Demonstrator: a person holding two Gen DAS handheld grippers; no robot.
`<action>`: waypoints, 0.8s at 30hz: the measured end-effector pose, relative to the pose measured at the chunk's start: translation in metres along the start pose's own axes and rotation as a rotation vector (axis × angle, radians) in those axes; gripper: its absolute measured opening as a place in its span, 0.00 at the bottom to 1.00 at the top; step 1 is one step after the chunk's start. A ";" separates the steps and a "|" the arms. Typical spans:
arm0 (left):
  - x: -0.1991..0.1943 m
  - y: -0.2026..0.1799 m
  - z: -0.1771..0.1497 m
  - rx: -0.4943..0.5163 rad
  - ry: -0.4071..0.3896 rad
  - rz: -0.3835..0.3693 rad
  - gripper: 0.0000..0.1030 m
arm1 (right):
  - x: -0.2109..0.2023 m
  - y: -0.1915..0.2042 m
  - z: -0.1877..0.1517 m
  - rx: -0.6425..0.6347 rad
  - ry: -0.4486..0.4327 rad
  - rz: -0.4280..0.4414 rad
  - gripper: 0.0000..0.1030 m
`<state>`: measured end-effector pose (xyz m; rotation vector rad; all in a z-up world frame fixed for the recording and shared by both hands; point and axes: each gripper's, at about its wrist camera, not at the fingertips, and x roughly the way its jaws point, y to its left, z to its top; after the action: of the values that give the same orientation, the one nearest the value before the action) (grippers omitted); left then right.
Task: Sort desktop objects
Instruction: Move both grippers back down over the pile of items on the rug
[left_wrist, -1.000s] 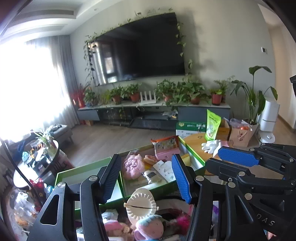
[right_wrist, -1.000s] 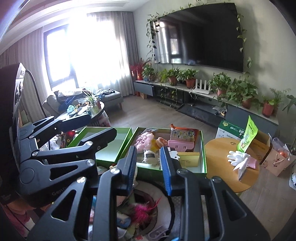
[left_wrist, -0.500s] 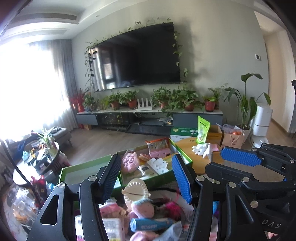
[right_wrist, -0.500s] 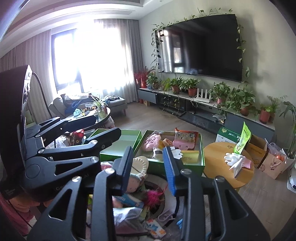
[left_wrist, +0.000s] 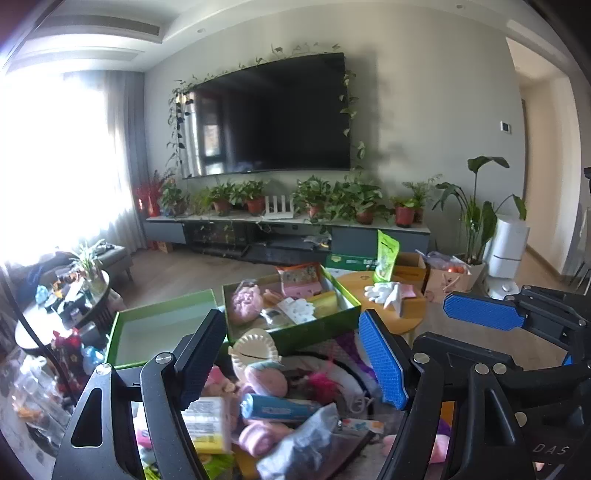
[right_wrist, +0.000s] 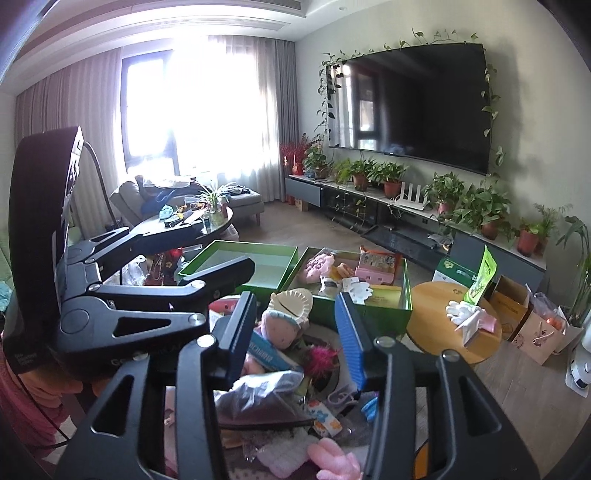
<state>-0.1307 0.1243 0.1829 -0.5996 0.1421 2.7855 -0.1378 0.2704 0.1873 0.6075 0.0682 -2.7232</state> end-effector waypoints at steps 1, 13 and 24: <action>0.000 -0.002 -0.001 -0.001 0.000 -0.006 0.73 | -0.002 0.000 -0.002 0.001 0.000 -0.002 0.43; 0.006 -0.030 -0.015 0.015 0.005 -0.041 0.73 | -0.012 -0.019 -0.027 0.044 0.016 -0.016 0.47; 0.020 -0.061 -0.044 0.042 0.065 -0.093 0.73 | -0.013 -0.039 -0.062 0.089 0.061 -0.032 0.50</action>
<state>-0.1130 0.1811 0.1324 -0.6688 0.1813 2.6681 -0.1151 0.3183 0.1356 0.7206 -0.0284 -2.7509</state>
